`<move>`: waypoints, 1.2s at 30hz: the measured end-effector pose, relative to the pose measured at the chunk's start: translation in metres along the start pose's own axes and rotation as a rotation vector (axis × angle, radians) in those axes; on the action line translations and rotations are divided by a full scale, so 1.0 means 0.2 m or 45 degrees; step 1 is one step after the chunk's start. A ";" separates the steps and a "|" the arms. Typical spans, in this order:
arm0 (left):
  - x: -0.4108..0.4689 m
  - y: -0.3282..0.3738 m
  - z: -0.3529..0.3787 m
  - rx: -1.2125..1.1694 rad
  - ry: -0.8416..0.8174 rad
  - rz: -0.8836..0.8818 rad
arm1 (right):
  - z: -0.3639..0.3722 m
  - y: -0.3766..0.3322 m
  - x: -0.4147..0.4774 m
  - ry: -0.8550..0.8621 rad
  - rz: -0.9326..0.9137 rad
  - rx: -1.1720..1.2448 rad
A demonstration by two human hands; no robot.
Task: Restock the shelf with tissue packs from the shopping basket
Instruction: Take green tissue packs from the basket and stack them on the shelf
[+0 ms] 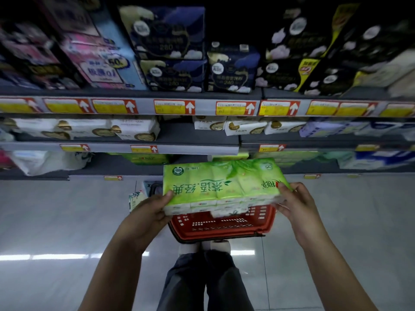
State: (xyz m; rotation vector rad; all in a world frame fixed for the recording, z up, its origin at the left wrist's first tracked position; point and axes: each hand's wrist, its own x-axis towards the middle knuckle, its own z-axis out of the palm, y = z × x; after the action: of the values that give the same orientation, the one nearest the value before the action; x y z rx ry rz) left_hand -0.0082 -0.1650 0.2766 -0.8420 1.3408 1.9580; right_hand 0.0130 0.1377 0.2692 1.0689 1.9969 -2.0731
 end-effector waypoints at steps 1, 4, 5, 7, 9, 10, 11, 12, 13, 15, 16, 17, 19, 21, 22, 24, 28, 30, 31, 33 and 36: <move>-0.04 0.02 0.01 0.002 -0.015 0.008 | -0.01 -0.05 -0.02 -0.015 -0.023 -0.007; -0.14 0.08 0.04 0.053 -0.098 0.018 | -0.05 -0.18 -0.06 -0.050 -0.093 -0.023; -0.17 0.10 0.04 0.082 -0.122 0.017 | -0.06 -0.23 -0.07 -0.060 -0.115 -0.030; -0.23 0.13 0.07 0.101 -0.144 0.006 | -0.07 -0.33 -0.11 -0.068 -0.161 -0.023; -0.29 0.17 0.10 0.079 -0.159 0.027 | -0.07 -0.43 -0.14 -0.073 -0.217 0.002; -0.32 0.18 0.11 0.058 -0.164 0.033 | -0.08 -0.47 -0.16 -0.074 -0.246 0.020; -0.35 0.20 0.13 0.040 -0.178 0.033 | -0.08 -0.51 -0.17 -0.078 -0.273 0.041; -0.38 0.22 0.14 0.018 -0.192 0.031 | -0.07 -0.55 -0.19 -0.080 -0.295 0.065; -0.40 0.24 0.15 -0.010 -0.223 0.028 | -0.07 -0.59 -0.20 -0.075 -0.315 0.083; -0.46 0.28 0.18 -0.080 -0.267 0.015 | -0.07 -0.66 -0.24 -0.059 -0.345 0.109; -0.48 0.31 0.19 -0.109 -0.273 0.018 | -0.07 -0.69 -0.26 -0.049 -0.354 0.120; -0.50 0.33 0.20 -0.129 -0.264 0.030 | -0.07 -0.73 -0.27 -0.040 -0.361 0.130; -0.55 0.38 0.22 -0.150 -0.248 0.041 | -0.08 -0.79 -0.31 -0.034 -0.380 0.143; -0.58 0.43 0.23 -0.146 -0.243 0.050 | -0.08 -0.86 -0.34 -0.020 -0.404 0.151; -0.60 0.46 0.24 -0.132 -0.242 0.054 | -0.09 -0.89 -0.35 -0.014 -0.413 0.155; -0.64 0.52 0.26 -0.129 -0.230 0.065 | -0.08 -0.96 -0.38 -0.019 -0.448 0.163; -0.68 0.58 0.28 -0.189 -0.222 0.123 | -0.07 -1.08 -0.44 -0.028 -0.537 0.210; -0.73 0.61 0.32 -0.206 -0.242 0.149 | -0.07 -1.12 -0.47 -0.012 -0.571 0.264; -0.76 0.62 0.35 -0.210 -0.270 0.153 | -0.07 -1.14 -0.48 -0.001 -0.586 0.296; -0.80 0.64 0.39 -0.264 -0.333 0.146 | -0.08 -1.18 -0.52 0.004 -0.615 0.369; -0.83 0.65 0.45 -0.334 -0.459 0.132 | -0.08 -1.24 -0.57 -0.058 -0.629 0.459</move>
State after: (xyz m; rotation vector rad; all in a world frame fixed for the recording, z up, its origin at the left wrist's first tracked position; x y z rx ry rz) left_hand -0.0227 -0.1412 0.5049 -0.5057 0.9475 2.2702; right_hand -0.0191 0.1436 0.5407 0.5852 2.0751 -2.7545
